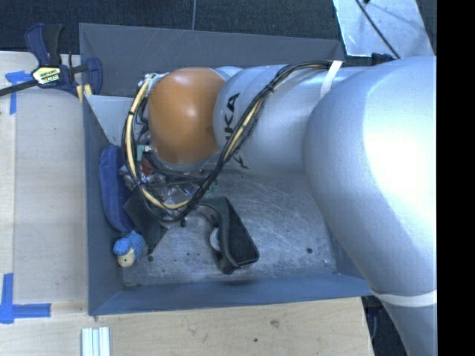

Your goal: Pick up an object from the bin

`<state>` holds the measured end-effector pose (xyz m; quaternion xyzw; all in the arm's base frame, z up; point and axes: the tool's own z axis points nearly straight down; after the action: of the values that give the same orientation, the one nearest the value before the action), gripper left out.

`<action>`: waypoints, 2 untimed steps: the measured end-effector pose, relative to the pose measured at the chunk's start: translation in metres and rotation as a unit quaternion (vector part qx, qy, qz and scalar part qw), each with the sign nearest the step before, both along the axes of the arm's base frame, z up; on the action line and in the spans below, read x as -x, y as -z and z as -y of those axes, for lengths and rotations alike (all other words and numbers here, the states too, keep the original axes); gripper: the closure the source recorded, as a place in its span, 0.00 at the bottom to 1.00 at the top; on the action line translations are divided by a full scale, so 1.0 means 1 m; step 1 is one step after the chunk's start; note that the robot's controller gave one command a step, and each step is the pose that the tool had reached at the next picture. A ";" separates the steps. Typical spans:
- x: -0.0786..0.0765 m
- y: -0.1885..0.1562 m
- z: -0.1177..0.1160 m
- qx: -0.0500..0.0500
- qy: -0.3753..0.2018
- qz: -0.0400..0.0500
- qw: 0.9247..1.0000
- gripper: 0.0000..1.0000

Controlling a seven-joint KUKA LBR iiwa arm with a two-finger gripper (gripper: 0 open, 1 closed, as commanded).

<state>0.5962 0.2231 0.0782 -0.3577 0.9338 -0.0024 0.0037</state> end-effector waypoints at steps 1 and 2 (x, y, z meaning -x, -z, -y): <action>0.001 0.001 -0.002 -0.002 -0.001 -0.001 1.000 1.00; -0.001 -0.057 -0.003 -0.003 0.001 0.001 1.000 1.00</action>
Offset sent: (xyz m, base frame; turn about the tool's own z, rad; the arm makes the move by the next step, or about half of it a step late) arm 0.0000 0.0000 0.0000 0.0000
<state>0.5974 0.2259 0.1355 -0.3569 0.9341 -0.0001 0.0052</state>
